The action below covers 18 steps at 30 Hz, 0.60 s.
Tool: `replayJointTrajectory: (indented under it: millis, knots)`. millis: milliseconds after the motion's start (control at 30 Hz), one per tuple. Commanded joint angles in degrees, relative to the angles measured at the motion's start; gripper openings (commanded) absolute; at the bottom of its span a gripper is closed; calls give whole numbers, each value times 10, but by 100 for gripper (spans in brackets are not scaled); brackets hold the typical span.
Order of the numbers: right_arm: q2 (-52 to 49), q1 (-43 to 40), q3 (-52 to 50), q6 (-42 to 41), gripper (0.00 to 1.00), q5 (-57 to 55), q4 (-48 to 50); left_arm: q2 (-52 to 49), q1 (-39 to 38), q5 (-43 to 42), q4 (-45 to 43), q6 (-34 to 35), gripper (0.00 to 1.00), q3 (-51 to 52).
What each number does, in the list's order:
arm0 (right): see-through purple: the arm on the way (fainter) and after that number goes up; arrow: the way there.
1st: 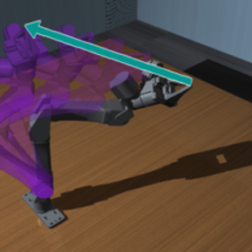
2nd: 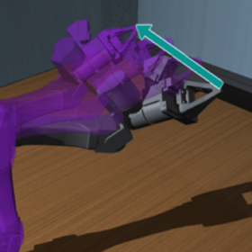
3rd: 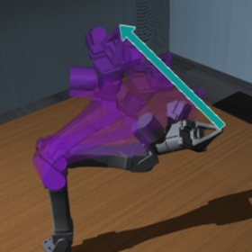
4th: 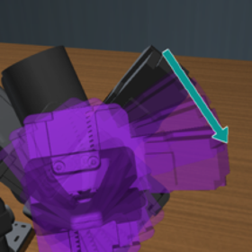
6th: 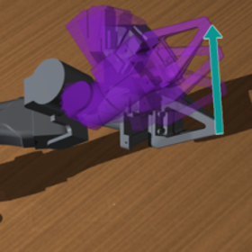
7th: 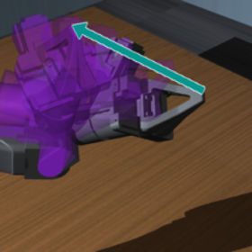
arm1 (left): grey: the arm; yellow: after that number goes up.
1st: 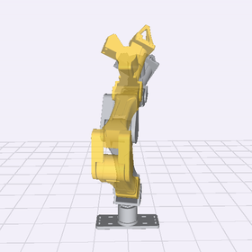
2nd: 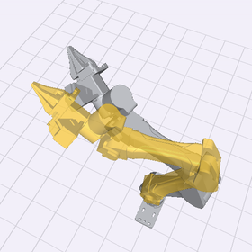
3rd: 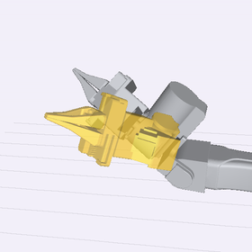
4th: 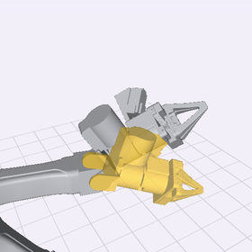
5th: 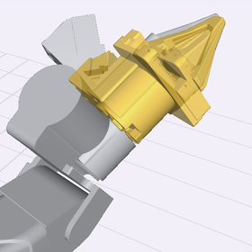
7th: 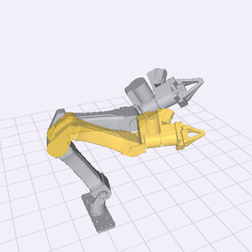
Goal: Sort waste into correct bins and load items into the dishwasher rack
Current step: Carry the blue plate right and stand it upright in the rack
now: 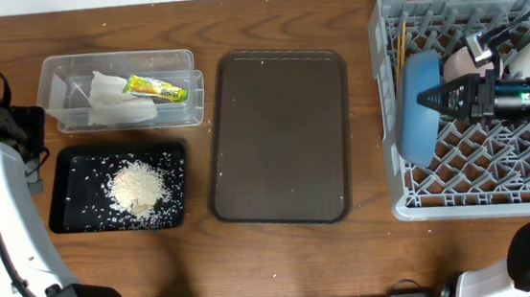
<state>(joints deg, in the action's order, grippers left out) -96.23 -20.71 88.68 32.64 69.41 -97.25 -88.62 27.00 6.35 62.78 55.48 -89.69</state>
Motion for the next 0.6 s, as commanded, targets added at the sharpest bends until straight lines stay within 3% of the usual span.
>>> replayJointTrajectory:
  millis: [0,567]
  knots:
    - [3,-3,-19,33,1,-4,0,-2,2,3,2,-1,89,-2]
    - [3,-15,-51,63,1,3,4,-2,2,3,2,-1,89,-2]
